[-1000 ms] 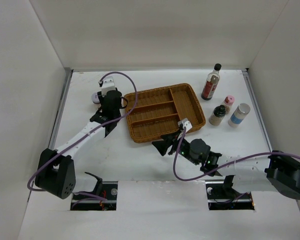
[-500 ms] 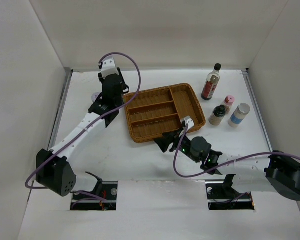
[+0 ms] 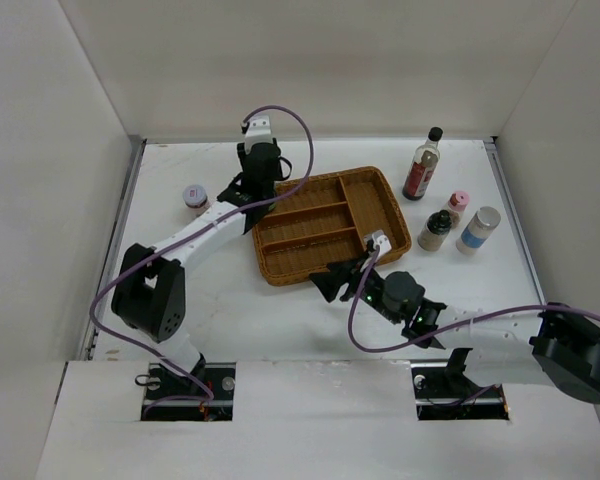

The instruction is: Organize the condiment bottles

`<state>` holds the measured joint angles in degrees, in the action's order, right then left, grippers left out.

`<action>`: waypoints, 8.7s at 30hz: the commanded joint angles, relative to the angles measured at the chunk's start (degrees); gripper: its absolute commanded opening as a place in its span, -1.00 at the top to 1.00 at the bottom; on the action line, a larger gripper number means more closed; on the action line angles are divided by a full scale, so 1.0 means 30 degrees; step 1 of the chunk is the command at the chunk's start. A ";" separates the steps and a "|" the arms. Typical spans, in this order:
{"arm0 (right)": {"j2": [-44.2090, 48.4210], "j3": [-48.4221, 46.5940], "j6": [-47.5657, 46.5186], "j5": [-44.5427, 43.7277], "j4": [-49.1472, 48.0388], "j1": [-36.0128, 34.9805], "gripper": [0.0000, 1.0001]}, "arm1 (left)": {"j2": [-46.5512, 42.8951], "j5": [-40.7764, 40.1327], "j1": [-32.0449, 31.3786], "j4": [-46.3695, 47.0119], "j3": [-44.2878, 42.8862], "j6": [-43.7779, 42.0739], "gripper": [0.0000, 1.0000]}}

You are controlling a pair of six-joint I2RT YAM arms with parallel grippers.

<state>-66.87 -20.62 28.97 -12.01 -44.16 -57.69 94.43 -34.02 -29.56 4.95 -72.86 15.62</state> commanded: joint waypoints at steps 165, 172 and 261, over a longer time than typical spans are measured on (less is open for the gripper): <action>-1.2568 -2.3797 -0.5409 -0.3552 1.6742 1.6755 -0.75 | -1.8148 -0.1404 -0.0649 0.8339 2.2235 0.7626 -1.00; -1.3599 -2.4240 -0.6375 -0.5308 1.5544 1.6668 0.22 | -1.7943 -0.1404 -0.0620 0.8633 2.2295 0.7714 -1.00; 0.1452 -0.9628 -0.3921 -0.7565 1.0524 0.4002 -0.78 | -1.8733 -0.1111 0.0171 0.8165 2.2851 0.8359 -1.00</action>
<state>-67.35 -54.06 12.82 -30.26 -14.90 -50.70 39.35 -37.76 -29.61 27.64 -4.86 40.32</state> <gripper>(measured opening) 0.900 0.997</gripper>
